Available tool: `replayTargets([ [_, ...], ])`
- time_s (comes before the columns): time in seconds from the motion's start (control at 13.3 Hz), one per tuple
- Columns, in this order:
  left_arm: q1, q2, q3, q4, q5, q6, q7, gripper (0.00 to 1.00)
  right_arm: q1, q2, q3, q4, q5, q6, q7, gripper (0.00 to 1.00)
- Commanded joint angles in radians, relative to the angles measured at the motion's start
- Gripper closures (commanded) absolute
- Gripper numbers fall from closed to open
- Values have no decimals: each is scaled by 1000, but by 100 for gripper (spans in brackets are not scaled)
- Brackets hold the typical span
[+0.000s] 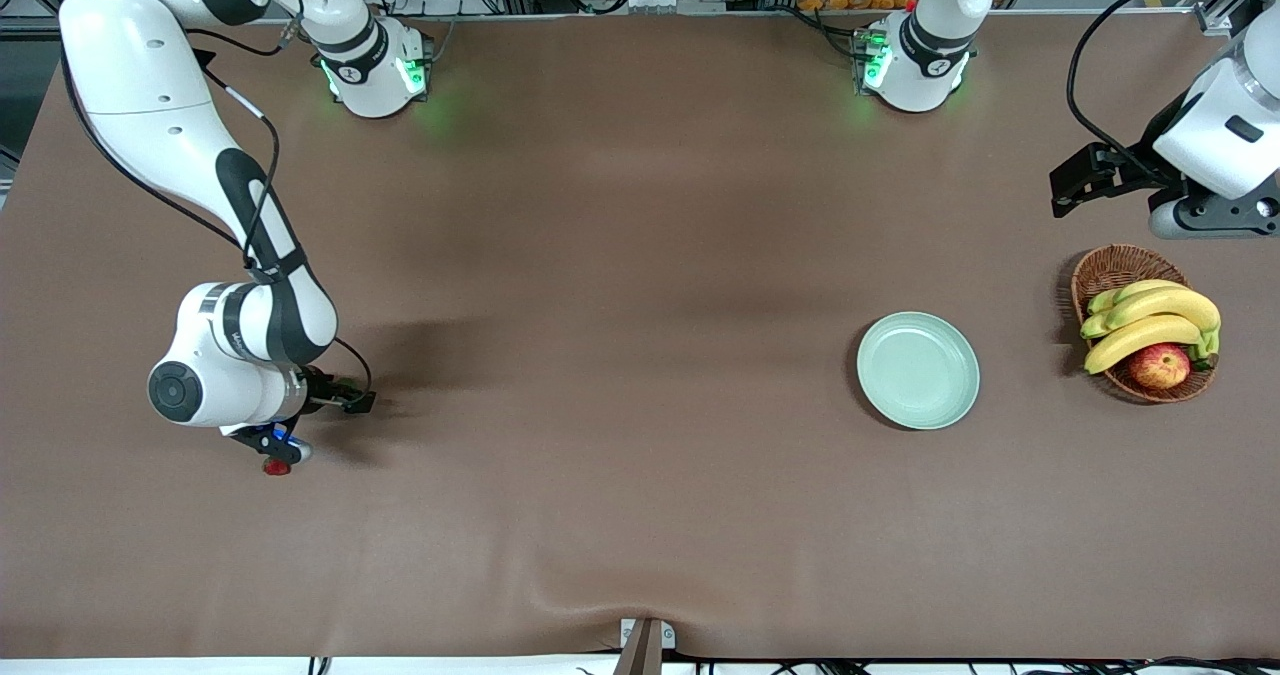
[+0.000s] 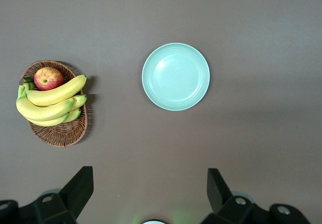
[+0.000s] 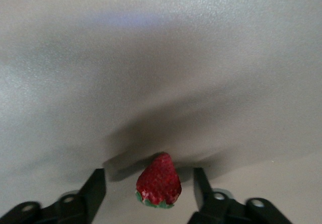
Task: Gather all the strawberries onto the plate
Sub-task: 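Grasp the nearest red strawberry with the right gripper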
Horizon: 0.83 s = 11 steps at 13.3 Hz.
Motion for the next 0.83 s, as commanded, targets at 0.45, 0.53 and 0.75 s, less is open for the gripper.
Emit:
replayTargets([
  [0.45, 2, 8, -2, 8, -26, -12, 20, 0, -2, -63, 4, -23, 19, -32, -11, 100],
  [0.53, 2, 11, -2, 10, -25, -12, 19, 0, 1, -80, 5, -18, 19, -56, -14, 100],
  [0.75, 8, 12, -2, 11, -24, -12, 20, 0, 42, -147, 8, -6, 19, -95, -10, 100],
])
